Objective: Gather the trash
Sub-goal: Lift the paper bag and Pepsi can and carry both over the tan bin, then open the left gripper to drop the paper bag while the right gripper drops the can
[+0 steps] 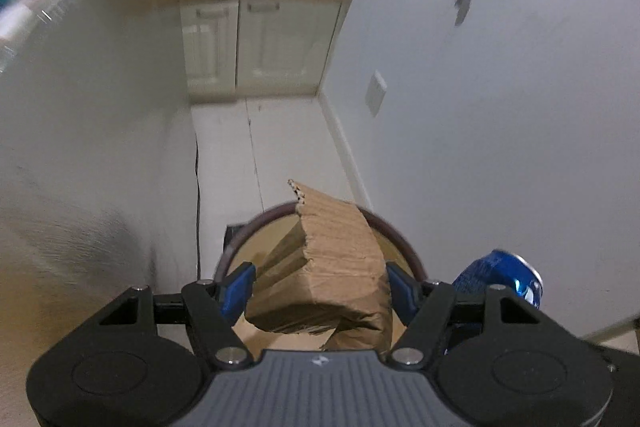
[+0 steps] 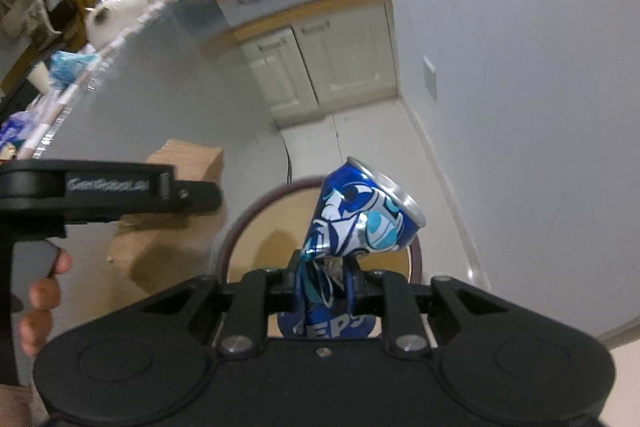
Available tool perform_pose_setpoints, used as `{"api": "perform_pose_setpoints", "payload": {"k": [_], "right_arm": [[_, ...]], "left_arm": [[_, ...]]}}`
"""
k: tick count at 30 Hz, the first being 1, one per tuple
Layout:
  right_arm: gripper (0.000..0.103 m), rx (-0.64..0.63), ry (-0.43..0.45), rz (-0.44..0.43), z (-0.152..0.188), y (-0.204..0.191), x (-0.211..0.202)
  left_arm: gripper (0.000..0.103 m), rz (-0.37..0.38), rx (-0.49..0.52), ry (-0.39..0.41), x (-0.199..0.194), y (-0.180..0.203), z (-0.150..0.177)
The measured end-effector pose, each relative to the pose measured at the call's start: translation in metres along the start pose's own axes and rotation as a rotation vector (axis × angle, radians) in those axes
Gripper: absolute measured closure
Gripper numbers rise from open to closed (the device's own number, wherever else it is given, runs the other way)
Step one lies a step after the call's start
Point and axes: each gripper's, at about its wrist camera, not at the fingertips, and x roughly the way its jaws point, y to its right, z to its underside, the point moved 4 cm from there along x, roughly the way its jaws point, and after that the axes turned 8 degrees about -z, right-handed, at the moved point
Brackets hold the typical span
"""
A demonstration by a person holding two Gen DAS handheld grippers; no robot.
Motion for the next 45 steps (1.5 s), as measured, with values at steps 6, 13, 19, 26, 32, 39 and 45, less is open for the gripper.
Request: {"api": "perform_pose_setpoints", "payload": {"k": [6, 13, 19, 26, 32, 39, 45], "right_arm": [[0.083, 0.058, -0.067, -0.007, 0.01, 0.017, 0.052], [0.083, 0.088, -0.155, 0.007, 0.021, 0.026, 0.103], [0.083, 0.051, -0.217, 0.0, 0.025, 0.028, 0.133], [0.083, 0.019, -0.274, 0.025, 0.029, 0.035, 0.155], [0.083, -0.031, -0.296, 0.016, 0.034, 0.028, 0.163], [0.083, -0.036, -0.298, -0.001, 0.035, 0.03, 0.159], [0.083, -0.031, -0.296, -0.033, 0.031, 0.037, 0.159]], "left_arm": [[0.033, -0.019, -0.013, -0.095, 0.071, 0.008, -0.001], [0.032, -0.018, -0.048, -0.202, 0.125, 0.005, 0.018], [0.031, -0.004, -0.06, -0.263, 0.148, 0.0, 0.027], [0.029, -0.029, -0.045, -0.288, 0.165, -0.003, 0.036], [0.018, -0.008, -0.029, -0.273, 0.166, 0.0, 0.036], [0.006, -0.038, -0.058, -0.274, 0.161, -0.004, 0.036], [0.001, -0.052, -0.036, -0.231, 0.146, -0.003, 0.031]]}}
